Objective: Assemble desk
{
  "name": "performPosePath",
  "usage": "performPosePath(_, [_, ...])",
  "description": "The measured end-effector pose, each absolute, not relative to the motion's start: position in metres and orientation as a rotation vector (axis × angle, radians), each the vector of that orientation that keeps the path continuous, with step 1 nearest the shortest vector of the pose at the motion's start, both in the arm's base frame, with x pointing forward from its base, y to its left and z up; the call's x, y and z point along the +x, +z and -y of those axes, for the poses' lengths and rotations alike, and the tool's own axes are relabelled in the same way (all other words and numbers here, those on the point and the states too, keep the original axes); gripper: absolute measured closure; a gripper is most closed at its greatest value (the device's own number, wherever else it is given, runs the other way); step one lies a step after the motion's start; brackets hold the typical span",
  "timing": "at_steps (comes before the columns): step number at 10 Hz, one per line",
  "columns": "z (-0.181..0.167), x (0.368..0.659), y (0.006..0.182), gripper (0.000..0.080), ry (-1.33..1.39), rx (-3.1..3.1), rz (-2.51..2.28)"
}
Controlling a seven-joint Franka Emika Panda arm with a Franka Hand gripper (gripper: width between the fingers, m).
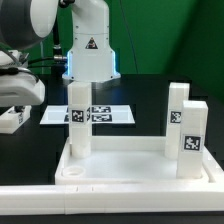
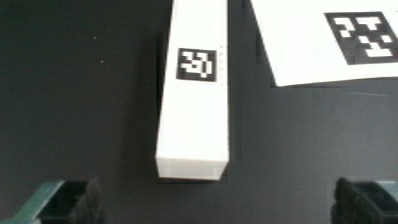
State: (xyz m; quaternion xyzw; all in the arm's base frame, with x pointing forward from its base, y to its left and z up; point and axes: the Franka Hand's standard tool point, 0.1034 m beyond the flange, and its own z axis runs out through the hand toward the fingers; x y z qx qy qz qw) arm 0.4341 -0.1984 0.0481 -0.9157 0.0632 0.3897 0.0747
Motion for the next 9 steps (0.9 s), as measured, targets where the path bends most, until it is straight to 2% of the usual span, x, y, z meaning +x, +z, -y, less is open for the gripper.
performPosePath(3, [0.196,0.405,0.035,0.0151,1.318,-2.648,-0.275])
performPosePath(8, [0.195,0.403,0.031,0.0151,1.327,-2.650,-0.292])
performPosePath(9, [0.193,0.400,0.025,0.0151,1.333,-2.652,-0.300])
